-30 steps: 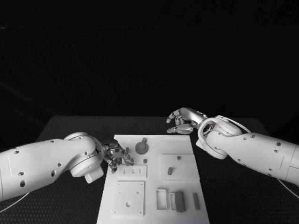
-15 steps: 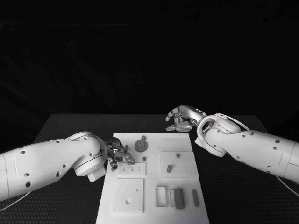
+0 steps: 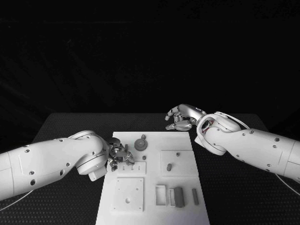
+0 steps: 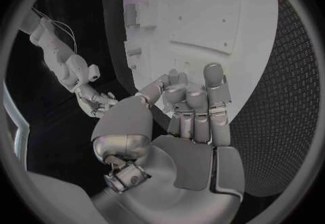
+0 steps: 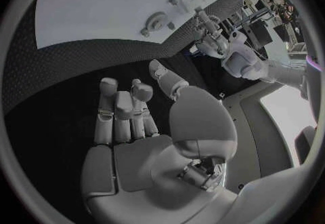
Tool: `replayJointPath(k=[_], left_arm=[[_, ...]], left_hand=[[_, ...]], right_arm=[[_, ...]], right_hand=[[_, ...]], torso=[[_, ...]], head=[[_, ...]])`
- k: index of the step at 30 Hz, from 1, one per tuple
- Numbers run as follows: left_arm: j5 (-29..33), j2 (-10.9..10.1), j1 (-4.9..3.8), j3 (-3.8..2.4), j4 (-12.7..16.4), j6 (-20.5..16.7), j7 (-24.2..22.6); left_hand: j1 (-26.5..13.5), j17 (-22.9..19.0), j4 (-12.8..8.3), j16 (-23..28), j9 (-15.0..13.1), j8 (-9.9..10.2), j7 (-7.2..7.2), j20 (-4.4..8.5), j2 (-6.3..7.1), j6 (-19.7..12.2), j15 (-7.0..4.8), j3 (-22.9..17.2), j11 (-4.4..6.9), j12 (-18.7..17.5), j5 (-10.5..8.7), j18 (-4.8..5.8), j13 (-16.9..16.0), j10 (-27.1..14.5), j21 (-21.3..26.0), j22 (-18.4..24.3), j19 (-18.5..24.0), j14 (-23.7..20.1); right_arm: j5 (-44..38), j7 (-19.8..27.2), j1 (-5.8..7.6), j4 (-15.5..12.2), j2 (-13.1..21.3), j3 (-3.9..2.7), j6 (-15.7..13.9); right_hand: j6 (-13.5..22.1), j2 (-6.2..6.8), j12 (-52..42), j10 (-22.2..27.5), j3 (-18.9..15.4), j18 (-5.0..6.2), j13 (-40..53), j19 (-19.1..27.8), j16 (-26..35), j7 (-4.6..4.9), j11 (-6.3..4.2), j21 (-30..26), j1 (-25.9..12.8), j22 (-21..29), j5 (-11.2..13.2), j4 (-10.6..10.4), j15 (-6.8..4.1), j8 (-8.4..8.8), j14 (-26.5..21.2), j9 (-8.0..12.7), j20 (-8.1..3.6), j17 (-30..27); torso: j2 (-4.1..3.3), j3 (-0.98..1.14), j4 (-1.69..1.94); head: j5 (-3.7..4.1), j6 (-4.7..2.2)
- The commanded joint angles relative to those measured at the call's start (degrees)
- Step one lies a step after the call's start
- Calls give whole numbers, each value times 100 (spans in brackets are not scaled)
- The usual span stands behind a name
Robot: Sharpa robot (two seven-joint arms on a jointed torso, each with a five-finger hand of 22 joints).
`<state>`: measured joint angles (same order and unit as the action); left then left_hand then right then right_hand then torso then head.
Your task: Assemble the parts on the task board
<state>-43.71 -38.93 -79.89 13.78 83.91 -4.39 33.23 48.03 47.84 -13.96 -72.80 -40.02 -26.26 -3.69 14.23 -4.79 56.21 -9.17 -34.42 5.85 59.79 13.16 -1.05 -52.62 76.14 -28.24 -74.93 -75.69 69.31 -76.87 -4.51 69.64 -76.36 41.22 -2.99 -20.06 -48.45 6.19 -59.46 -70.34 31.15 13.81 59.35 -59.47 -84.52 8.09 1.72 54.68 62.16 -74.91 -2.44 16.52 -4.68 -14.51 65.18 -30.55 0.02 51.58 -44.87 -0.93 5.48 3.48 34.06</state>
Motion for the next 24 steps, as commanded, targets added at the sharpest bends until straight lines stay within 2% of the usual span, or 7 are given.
replayJointPath(k=[1,3,4,14,24], left_arm=[[-30,35,6,-3,-3,39,28],[-30,45,7,-3,-1,14,20],[-34,50,8,-3,0,13,19],[-309,83,16,-3,-4,48,43],[-1306,112,76,-3,58,37,65]], left_hand=[[-126,-112,-195,-55,-1291,-13,423,50,-24,916,-265,-173,101,-53,426,-57,73,-43,25,-95,-2,217],[-193,-196,-224,-76,-1359,-39,454,58,27,1009,-252,-204,124,-74,823,-47,121,-23,36,-92,-10,211],[-205,-224,-232,-86,-1375,-32,460,61,32,1016,-249,-212,132,-80,857,-44,135,-16,41,-89,-15,214],[-223,-362,-243,-140,-1441,18,472,78,40,1050,-238,-255,145,-94,984,-28,192,17,59,-86,-42,223],[-222,-453,-246,-154,-1468,68,467,80,37,1050,-229,-273,140,-120,919,-12,233,18,82,-82,-39,214]], right_arm=[[-3,34,-1,-9,-5,-3,82],[-3,34,-1,-6,-7,-3,90],[-3,34,-1,-6,-7,-3,93],[-3,35,-1,-11,-12,-3,98],[-3,33,-1,-11,-16,-3,100]], right_hand=[[-25,2,33,-35,0,119,-6,22,21,3,-18,-32,65,-75,-35,29,12,9,14,1,37,-6],[-26,1,33,-35,0,119,-6,23,21,3,-18,-32,66,-75,-35,29,12,9,14,1,38,-6],[-26,1,33,-35,-1,119,-6,23,21,3,-18,-32,67,-75,-35,29,12,10,14,1,38,-6],[-27,1,34,-35,-6,119,-8,25,21,3,-17,-32,70,-76,-35,27,12,11,13,2,39,-7],[-28,-2,34,-36,-11,119,-10,25,21,3,-17,-33,71,-78,-35,25,12,12,13,2,41,-7]], torso=[[3,-4,3],[4,-5,2],[3,-4,1],[5,-3,4],[1,-3,-1]], head=[[5,10],[4,16],[6,13],[19,22],[22,47]])
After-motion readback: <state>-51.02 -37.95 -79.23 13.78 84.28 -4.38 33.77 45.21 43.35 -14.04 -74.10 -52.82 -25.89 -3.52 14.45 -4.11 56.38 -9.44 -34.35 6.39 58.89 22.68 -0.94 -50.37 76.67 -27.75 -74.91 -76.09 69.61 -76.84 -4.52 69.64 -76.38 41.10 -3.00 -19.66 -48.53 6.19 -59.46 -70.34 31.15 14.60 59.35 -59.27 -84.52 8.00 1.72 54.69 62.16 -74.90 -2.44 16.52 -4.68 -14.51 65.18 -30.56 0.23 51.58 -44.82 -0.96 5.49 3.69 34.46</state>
